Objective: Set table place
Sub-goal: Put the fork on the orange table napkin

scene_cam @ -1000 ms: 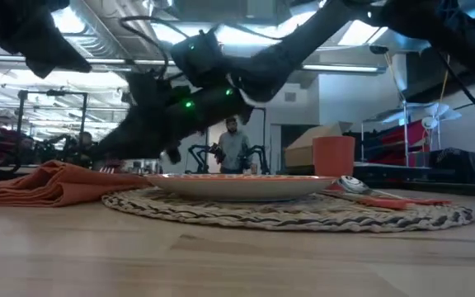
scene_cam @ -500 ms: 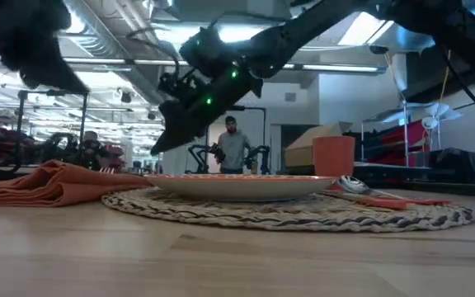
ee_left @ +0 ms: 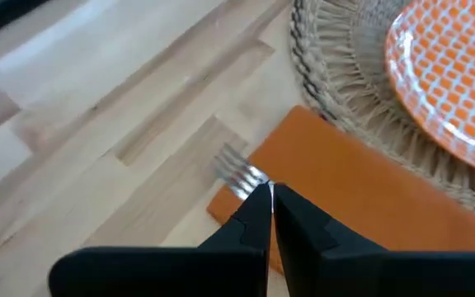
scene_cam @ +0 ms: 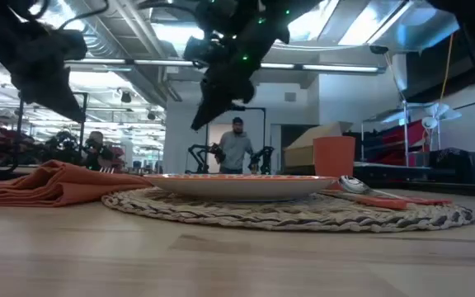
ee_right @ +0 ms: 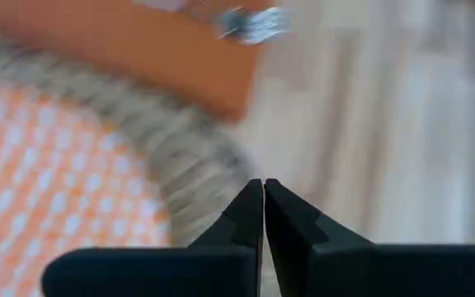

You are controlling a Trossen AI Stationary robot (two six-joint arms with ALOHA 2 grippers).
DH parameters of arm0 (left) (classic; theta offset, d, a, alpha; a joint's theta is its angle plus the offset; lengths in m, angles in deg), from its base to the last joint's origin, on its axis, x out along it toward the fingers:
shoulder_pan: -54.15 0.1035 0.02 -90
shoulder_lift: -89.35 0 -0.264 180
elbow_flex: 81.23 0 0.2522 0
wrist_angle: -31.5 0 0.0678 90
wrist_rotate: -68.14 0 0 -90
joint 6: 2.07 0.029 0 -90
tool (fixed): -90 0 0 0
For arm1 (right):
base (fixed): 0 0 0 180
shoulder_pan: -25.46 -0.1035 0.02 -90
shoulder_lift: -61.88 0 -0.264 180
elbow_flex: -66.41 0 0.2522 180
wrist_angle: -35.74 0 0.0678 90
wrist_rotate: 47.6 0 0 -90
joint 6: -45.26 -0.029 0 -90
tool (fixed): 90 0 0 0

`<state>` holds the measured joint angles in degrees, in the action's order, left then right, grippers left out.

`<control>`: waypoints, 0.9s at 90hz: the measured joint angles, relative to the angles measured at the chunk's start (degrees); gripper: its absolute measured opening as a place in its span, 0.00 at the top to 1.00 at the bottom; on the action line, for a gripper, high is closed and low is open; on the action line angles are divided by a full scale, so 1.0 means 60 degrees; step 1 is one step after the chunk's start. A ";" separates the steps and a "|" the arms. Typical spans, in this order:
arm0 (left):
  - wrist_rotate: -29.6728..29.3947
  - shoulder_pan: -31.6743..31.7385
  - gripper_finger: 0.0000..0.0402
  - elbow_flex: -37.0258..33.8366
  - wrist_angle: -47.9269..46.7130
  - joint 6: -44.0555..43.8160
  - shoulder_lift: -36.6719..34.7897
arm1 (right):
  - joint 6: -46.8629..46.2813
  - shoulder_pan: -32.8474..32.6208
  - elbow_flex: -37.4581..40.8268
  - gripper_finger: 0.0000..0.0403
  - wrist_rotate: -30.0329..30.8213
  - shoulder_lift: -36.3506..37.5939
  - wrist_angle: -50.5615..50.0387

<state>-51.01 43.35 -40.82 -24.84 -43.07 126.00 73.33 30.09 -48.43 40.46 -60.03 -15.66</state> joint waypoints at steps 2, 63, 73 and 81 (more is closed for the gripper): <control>0.0119 0.0090 1.00 0.0000 0.0113 0.0064 0.0026 | 0.0075 -0.0100 0.0000 1.00 -0.0017 -0.0002 -0.0182; 0.1619 0.1823 1.00 -0.0004 0.2589 0.1248 0.2159 | -0.0142 -0.2340 0.3582 1.00 -0.0770 0.1688 0.3210; 0.1620 0.2239 1.00 -0.0004 0.2567 0.1261 0.2346 | -0.0504 -0.2336 0.4765 1.00 -0.0233 0.2558 0.4444; 0.1619 0.2677 1.00 0.0000 0.2567 0.1349 0.2562 | -0.0668 -0.2333 0.5350 1.00 0.0366 0.3144 0.4803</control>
<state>-41.30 59.41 -40.82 -9.44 -34.97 141.37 69.32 16.09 -16.33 42.66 -41.17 13.16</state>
